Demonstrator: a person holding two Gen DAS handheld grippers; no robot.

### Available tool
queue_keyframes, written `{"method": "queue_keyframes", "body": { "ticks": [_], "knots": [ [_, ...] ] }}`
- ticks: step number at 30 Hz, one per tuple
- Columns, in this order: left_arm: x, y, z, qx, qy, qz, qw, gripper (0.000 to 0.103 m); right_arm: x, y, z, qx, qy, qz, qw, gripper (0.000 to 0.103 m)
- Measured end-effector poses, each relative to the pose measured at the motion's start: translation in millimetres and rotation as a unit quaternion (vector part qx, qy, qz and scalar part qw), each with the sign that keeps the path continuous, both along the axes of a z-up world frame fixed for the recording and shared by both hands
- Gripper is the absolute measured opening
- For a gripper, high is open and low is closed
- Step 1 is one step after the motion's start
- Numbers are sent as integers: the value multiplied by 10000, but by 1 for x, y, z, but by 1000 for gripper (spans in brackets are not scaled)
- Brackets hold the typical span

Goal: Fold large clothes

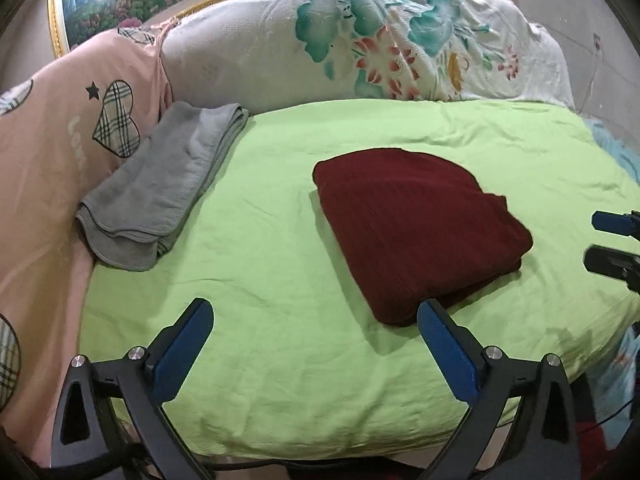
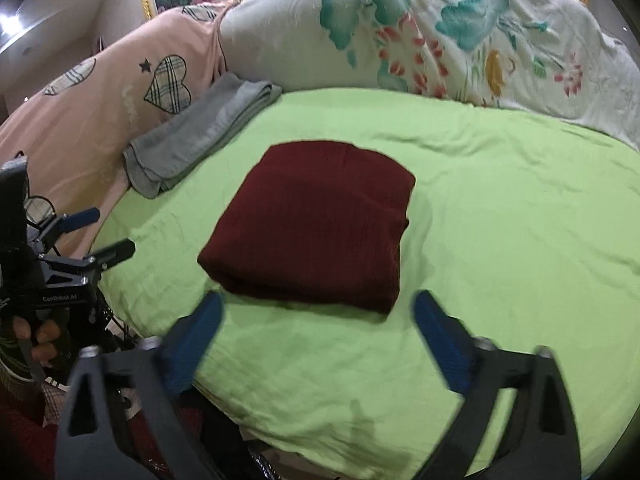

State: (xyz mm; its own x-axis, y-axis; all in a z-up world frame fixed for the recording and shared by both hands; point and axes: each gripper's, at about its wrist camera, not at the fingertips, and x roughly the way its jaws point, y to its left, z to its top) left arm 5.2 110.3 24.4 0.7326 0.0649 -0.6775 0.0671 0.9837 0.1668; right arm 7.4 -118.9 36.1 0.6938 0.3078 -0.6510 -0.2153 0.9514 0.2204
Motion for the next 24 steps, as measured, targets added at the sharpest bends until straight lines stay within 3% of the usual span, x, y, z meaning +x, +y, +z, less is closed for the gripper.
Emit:
{"method": "queue_keyframes", "body": {
  "ticks": [4, 10, 24],
  "knots": [
    [11, -3, -18, 65, 362, 79, 9993, 102, 5, 1, -14, 23, 98, -72, 9999, 103],
    [23, -8, -42, 98, 582, 121, 9982, 102, 17, 4, -41, 109, 453, -84, 9989, 103],
    [48, -13, -43, 10, 617, 173, 9979, 102, 46, 5, -55, 211, 754, -101, 9969, 103]
  ]
}}
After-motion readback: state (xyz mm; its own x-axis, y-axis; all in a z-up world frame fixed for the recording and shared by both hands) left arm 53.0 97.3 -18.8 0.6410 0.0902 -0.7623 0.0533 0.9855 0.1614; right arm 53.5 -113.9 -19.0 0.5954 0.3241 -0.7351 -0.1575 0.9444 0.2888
